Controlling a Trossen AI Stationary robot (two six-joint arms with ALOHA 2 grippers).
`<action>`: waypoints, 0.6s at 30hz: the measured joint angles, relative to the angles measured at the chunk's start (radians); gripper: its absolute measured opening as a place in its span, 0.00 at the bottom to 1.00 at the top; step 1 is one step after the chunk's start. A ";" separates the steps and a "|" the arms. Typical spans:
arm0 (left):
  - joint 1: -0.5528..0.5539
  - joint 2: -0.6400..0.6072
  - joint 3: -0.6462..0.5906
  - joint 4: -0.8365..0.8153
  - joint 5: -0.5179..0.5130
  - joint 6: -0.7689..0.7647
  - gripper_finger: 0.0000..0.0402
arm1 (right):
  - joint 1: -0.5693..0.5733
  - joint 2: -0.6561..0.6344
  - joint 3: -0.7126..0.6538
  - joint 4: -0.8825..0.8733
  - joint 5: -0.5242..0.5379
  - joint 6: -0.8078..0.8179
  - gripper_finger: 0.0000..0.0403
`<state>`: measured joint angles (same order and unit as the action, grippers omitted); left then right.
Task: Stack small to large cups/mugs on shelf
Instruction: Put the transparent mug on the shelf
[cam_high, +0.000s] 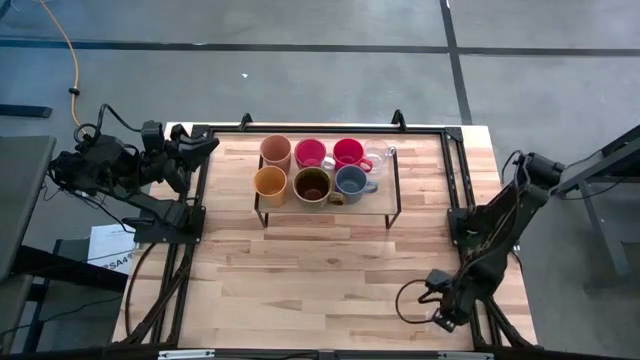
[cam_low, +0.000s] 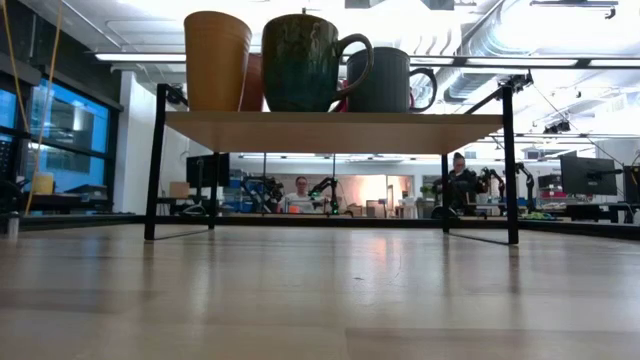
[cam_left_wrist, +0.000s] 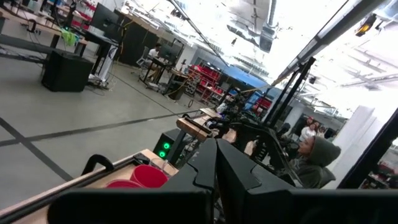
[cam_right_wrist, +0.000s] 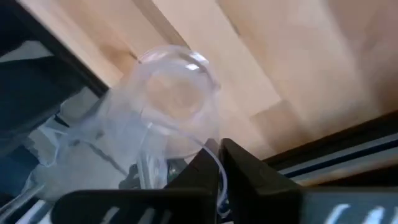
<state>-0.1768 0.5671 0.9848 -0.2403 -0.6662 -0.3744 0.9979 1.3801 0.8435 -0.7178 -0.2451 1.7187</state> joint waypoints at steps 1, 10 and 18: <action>0.000 0.000 0.000 0.000 0.000 -0.010 0.00 | -0.006 -0.022 0.014 -0.036 0.022 -0.030 0.02; 0.000 0.000 0.000 0.000 0.000 -0.015 0.00 | -0.252 -0.197 0.375 -0.542 0.190 -0.685 0.00; 0.000 0.000 0.000 0.000 0.000 -0.016 0.00 | -0.639 -0.177 0.692 -0.814 0.478 -1.122 0.00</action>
<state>-0.1768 0.5674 0.9852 -0.2405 -0.6662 -0.3901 0.3586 1.2029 1.5355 -1.5317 0.2324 0.5964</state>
